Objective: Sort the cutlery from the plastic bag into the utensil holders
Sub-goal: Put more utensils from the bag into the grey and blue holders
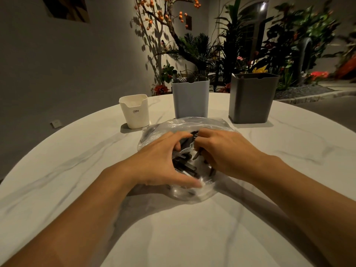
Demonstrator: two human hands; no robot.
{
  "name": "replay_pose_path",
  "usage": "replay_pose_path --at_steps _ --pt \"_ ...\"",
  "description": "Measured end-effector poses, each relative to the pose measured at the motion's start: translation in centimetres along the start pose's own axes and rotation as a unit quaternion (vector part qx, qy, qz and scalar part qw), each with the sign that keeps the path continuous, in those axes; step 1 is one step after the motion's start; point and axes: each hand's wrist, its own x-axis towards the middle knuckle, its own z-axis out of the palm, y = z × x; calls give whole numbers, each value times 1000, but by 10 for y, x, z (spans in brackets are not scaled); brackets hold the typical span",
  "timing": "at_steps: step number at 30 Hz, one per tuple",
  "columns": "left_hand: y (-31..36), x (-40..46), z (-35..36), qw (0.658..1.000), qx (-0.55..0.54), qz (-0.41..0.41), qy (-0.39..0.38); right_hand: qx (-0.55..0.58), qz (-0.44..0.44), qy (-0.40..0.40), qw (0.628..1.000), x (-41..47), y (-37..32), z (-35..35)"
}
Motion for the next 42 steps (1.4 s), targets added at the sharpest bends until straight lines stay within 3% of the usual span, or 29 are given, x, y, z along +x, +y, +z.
replay_pose_path --at_steps 4,12,16,23,26,29,33,36,42 --pt "1 5 0 996 -37 -19 74 19 36 -17 999 -1 1 4" --pt "-7 4 7 993 93 -37 56 44 71 -11 996 -3 3 5" --pt "-3 5 13 991 98 -24 82 49 54 -9 997 -3 3 7" --pt "2 4 7 984 48 -38 167 80 7 104 991 -5 1 3" --pt "4 4 4 981 47 -24 185 143 16 159 977 -1 -6 -1" --pt "3 5 7 984 19 -2 174 325 78 182 925 4 -13 -7" --pt "-1 8 7 981 -29 0 192 532 162 211 804 7 -16 -19" --pt "2 10 4 969 -143 -57 195 563 220 250 756 7 -14 -25" --pt "15 11 2 905 -359 -110 199 632 270 235 687 8 -11 -27"
